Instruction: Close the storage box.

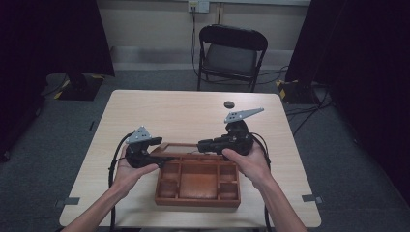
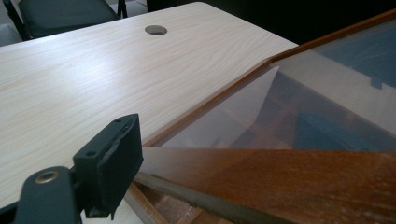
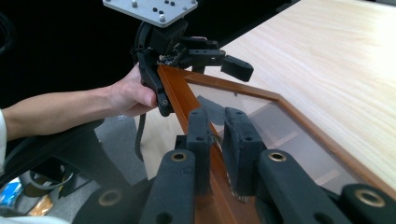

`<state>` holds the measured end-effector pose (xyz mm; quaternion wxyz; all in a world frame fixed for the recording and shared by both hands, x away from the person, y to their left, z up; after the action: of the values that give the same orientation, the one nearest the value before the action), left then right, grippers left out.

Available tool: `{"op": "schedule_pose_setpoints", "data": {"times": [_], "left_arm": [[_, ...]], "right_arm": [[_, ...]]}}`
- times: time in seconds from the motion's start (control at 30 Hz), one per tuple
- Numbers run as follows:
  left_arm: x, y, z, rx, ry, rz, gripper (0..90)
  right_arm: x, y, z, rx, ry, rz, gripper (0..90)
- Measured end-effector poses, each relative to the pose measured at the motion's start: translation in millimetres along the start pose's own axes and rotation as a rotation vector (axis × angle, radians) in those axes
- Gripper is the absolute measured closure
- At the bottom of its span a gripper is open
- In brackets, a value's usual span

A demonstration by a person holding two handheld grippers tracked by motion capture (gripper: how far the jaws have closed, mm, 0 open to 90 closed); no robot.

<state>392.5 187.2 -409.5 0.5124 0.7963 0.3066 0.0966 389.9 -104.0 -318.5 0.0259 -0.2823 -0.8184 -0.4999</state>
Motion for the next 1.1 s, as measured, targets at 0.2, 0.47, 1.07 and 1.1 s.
{"op": "schedule_pose_setpoints", "data": {"times": [0.2,0.47,1.07,1.1], "left_arm": [[-1.5,-2.4,0.9,0.009,0.002,0.011,15.8],[-2.3,-3.7,2.0,0.013,0.005,0.014,16.0],[-2.1,-5.8,2.6,0.009,0.001,0.026,16.1],[-2.5,-6.1,2.5,0.012,0.0,0.028,15.9]], "right_arm": [[-2.5,-3.8,8.8,0.047,0.018,0.014,85.5],[-6.0,-5.4,10.2,0.053,0.021,0.016,85.1],[-8.2,-10.0,15.0,0.094,0.04,0.048,81.2],[-8.3,-10.2,15.1,0.097,0.043,0.051,81.3]]}}
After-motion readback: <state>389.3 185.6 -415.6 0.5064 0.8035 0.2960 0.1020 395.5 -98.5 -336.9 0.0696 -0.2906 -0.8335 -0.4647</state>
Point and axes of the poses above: each handheld gripper's, and its own axes: z roughly forward along the jaws, y roughly out of its top, x roughly to its left, the point moved 1 cm from there along z, roughly forward along the jaws, and after that the axes turned 5 degrees about -y, right-handed, at the moved point
